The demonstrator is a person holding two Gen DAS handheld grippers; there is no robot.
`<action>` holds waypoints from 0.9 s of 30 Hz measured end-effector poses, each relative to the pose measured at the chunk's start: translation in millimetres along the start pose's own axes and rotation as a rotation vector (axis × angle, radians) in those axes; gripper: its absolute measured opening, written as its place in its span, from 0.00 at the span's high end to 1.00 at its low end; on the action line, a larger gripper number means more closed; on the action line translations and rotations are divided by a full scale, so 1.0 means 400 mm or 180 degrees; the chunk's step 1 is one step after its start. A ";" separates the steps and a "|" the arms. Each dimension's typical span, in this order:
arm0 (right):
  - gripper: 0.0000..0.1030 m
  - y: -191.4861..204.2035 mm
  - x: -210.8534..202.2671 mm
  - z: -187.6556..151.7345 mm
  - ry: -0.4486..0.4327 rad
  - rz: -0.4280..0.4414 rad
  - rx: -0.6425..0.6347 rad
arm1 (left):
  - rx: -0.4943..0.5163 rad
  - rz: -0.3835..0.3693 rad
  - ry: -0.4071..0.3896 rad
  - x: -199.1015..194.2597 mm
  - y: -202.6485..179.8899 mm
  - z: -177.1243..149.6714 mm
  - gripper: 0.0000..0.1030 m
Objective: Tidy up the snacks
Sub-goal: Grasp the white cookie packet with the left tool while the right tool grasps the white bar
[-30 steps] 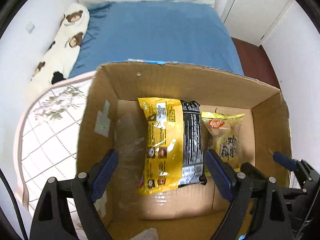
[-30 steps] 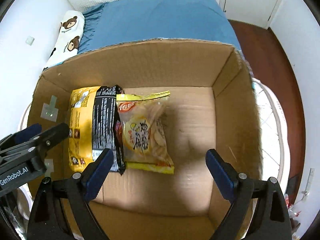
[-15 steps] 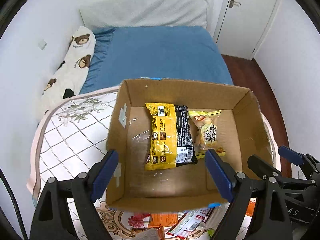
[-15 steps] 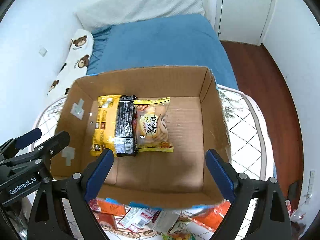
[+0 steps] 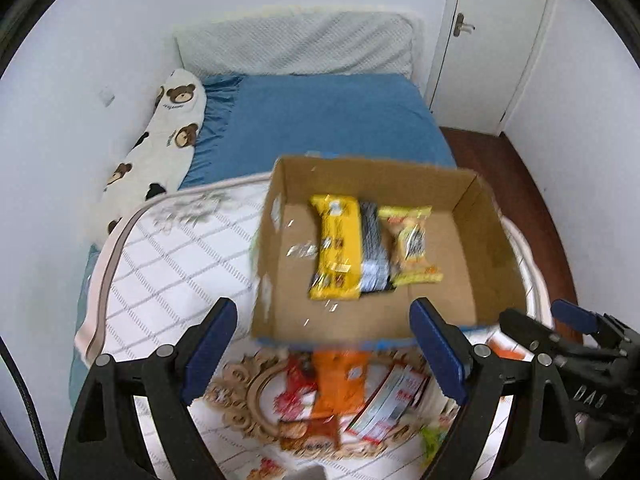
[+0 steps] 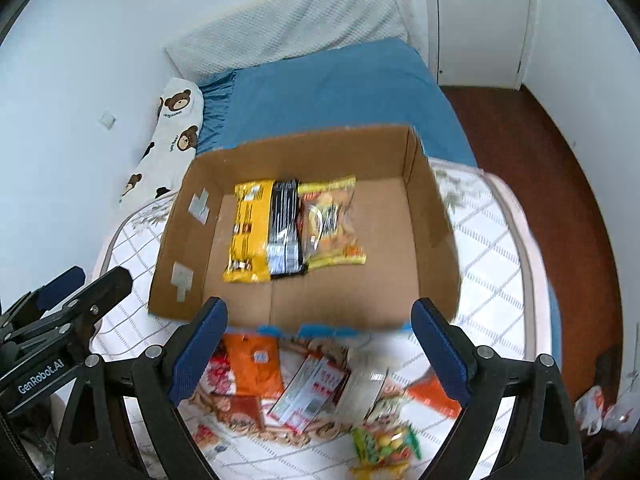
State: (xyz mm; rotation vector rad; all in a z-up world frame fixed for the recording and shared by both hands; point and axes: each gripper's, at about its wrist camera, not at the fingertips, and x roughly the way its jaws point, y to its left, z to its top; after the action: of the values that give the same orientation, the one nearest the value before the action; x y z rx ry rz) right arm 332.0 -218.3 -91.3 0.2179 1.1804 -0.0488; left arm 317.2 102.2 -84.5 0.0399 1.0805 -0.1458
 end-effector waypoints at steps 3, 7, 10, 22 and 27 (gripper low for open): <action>0.08 -0.018 0.034 -0.068 0.0191 0.0079 0.0120 | 0.0063 0.0090 0.0180 0.023 0.038 -0.092 0.14; 0.08 -0.050 0.103 -0.180 0.0550 0.0150 0.0295 | 0.0281 0.0258 0.0630 0.099 0.079 -0.239 0.14; 0.08 -0.078 0.154 -0.263 0.0772 0.0127 0.0384 | 0.0366 0.0348 0.1052 0.172 0.114 -0.364 0.14; 0.08 -0.152 0.291 -0.337 0.1001 -0.0173 0.0521 | 0.1497 0.0545 0.1840 0.405 0.043 -0.660 0.34; 0.19 -0.140 0.390 -0.300 0.1041 -0.0369 0.0448 | 0.0759 0.0431 0.1884 0.422 0.100 -0.637 0.51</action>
State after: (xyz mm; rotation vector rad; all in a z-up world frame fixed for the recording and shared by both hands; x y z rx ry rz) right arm 273.7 -237.8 -286.7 0.2886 1.5167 -0.2044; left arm 177.5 151.4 -354.8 0.3897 1.6406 -0.1434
